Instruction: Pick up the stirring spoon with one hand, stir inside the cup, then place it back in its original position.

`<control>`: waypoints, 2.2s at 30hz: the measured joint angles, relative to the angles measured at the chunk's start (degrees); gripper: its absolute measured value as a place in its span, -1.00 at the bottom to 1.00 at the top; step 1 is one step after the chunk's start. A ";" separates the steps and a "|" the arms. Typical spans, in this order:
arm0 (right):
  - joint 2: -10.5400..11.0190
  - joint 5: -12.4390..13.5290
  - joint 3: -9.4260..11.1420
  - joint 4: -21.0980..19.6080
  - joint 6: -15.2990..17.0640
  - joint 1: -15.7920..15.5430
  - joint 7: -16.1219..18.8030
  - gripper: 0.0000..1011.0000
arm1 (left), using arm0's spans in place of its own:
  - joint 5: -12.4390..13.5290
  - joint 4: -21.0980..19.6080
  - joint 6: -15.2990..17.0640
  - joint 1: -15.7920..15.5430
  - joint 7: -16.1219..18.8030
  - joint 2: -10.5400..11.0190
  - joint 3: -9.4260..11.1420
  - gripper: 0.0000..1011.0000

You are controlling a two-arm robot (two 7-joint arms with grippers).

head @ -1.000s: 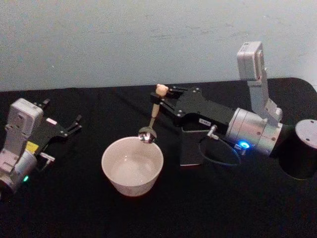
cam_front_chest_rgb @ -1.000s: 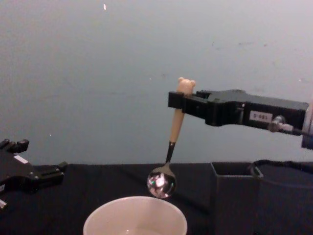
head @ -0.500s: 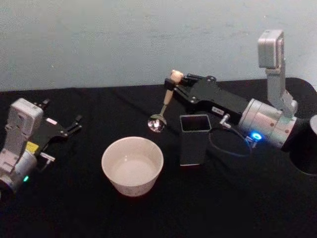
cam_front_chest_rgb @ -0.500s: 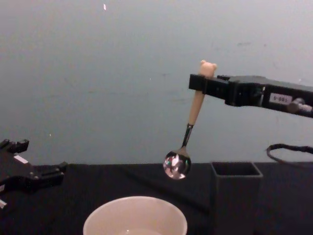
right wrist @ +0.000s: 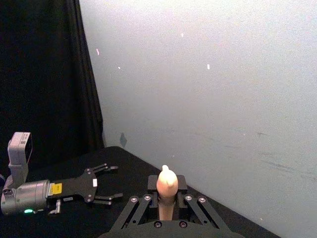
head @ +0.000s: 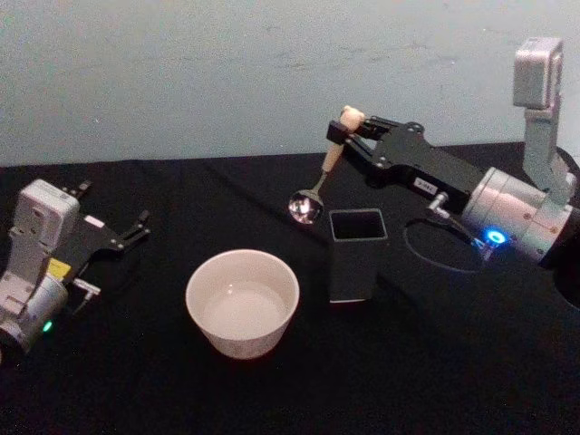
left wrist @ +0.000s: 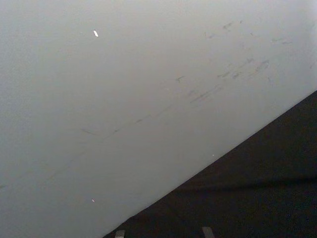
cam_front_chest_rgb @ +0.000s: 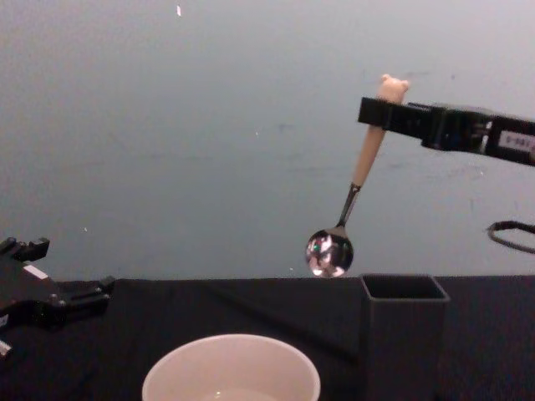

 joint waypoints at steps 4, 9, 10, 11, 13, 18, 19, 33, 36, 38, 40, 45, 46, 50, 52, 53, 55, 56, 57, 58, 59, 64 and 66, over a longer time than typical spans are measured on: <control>0.91 0.91 0.77 -0.67 -0.14 -0.62 0.01 -0.58 | 0.00 0.00 0.00 0.00 0.01 0.00 0.00 0.98; 2.08 2.07 1.79 -1.59 -0.43 -1.50 0.14 -0.58 | 0.00 0.00 0.00 0.00 0.00 0.00 0.00 0.98; 2.42 2.41 2.11 -1.86 -0.54 -1.80 0.17 -0.58 | 0.00 0.00 0.00 0.00 0.00 0.00 0.00 0.98; 2.60 2.57 2.27 -1.99 -0.63 -1.95 0.19 -0.58 | 0.00 0.00 0.00 0.00 0.01 0.00 0.00 0.98; 3.18 2.96 2.67 -2.28 -0.81 -2.35 0.24 -0.58 | 0.00 0.00 0.00 0.00 0.00 0.00 0.00 0.98; 4.08 3.22 3.14 -2.54 -1.22 -3.02 0.20 -0.58 | 0.00 0.00 0.00 0.00 0.01 0.00 0.00 0.98; 4.20 3.23 3.19 -2.54 -1.28 -3.11 0.20 -0.58 | 0.00 0.00 0.00 0.00 0.00 0.00 0.00 0.98; 5.39 2.00 3.47 -1.41 -2.10 -3.96 0.10 -0.58 | 0.00 0.00 0.00 0.00 0.00 0.00 0.00 0.98; 5.53 1.63 3.43 -1.19 -2.12 -4.10 0.14 -0.58 | 0.00 0.00 0.00 0.00 0.01 0.00 0.00 0.98; 5.60 1.53 3.42 -1.05 -2.12 -4.15 0.27 -0.58 | 0.00 0.00 0.00 0.00 0.00 0.00 0.00 0.98; 5.67 1.36 3.37 -0.83 -2.12 -4.20 0.46 -0.58 | 0.00 0.00 0.00 0.00 0.00 0.00 0.00 0.98; 5.71 0.96 3.16 -0.39 -2.05 -4.23 0.79 -0.58 | 0.00 0.00 0.00 0.00 0.00 0.00 0.00 0.98; 5.71 0.88 3.11 -0.27 -2.03 -4.23 0.87 -0.58 | 0.00 0.00 0.00 0.00 0.00 0.00 0.00 0.98; 5.59 0.04 2.60 0.42 -1.79 -4.07 0.91 -0.58 | 0.00 0.00 0.00 0.00 0.00 0.00 0.00 0.98; 5.43 -0.72 2.21 0.89 -1.58 -3.95 0.71 -0.58 | 0.00 0.00 0.00 0.00 0.00 0.00 0.00 0.98; 5.37 -0.95 2.08 1.07 -1.51 -3.89 0.60 -0.58 | 0.00 0.00 0.00 0.00 0.01 0.00 0.00 0.98; 5.13 -1.62 1.67 1.64 -1.24 -3.74 0.44 -0.58 | 0.00 0.00 0.00 0.00 0.00 0.00 0.00 0.98; 5.03 -1.81 1.55 1.83 -1.16 -3.68 0.40 -0.58 | 0.00 0.00 0.00 0.00 0.01 0.00 0.00 0.98; 4.93 -2.03 1.44 2.01 -1.08 -3.62 0.35 -0.58 | 0.00 0.00 0.00 0.00 0.01 0.00 0.00 0.98; 4.69 -2.45 1.16 2.43 -0.86 -3.46 0.19 -0.58 | 0.00 0.00 0.00 0.00 0.00 0.00 0.00 0.98; 4.56 -2.65 1.01 2.66 -0.75 -3.38 0.10 -0.58 | 0.00 0.00 0.00 0.00 0.00 0.00 0.00 0.98; 3.79 -3.88 0.19 4.11 -0.13 -2.89 -0.10 -0.58 | 0.00 0.00 0.00 0.00 0.00 0.00 0.00 0.98; 3.48 -4.47 -0.16 4.74 0.15 -2.72 -0.14 -0.58 | 0.00 0.00 0.00 0.00 0.00 0.00 0.00 0.98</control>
